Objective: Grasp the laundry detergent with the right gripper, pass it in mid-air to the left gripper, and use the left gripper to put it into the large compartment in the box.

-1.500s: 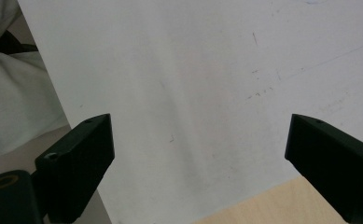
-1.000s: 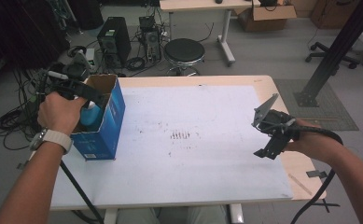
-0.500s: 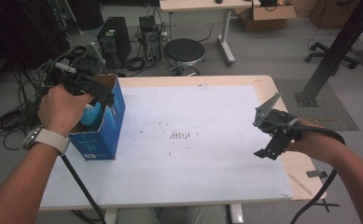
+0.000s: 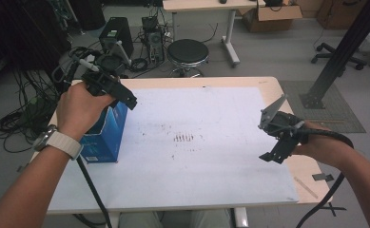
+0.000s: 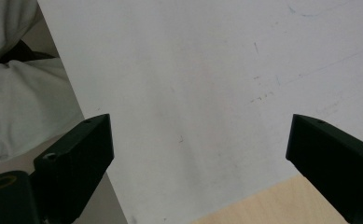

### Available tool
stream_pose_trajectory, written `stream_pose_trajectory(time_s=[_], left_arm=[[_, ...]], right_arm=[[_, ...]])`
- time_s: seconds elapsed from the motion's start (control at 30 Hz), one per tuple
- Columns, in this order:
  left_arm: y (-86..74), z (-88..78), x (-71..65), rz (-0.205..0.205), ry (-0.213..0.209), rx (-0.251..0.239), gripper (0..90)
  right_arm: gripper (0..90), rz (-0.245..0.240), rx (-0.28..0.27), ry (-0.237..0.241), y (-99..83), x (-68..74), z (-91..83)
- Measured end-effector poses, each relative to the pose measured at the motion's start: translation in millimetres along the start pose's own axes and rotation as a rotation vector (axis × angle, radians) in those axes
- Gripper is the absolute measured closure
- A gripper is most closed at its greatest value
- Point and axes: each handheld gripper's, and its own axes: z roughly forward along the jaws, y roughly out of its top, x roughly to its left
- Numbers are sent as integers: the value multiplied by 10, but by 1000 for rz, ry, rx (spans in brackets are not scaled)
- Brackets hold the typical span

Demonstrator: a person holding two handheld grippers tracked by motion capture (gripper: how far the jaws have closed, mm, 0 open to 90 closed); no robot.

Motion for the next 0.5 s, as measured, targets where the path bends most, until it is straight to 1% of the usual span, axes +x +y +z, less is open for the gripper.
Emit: stream_pose_trajectory(time_s=[0.1, 0.23, 0.3, 0.4, 0.47, 0.5], left_arm=[[26, 15, -90, 31, -12, -2, 69], [55, 34, -220, 92, -29, -8, 68], [73, 44, -282, 123, -32, -8, 69], [94, 58, -368, 150, -43, -7, 70], [103, 64, -422, 167, -53, -17, 70], [107, 67, -447, 181, -57, -18, 69]], right_arm=[[72, -1, 2, 2, 8, 3, 6], [71, 3, 3, 5, 18, 4, 14], [71, 1, 3, 6, 28, 4, 20], [71, 3, 4, 7, 47, 4, 19], [70, 5, 3, 10, 60, -2, 16], [70, 6, 4, 13, 66, -5, 15]])
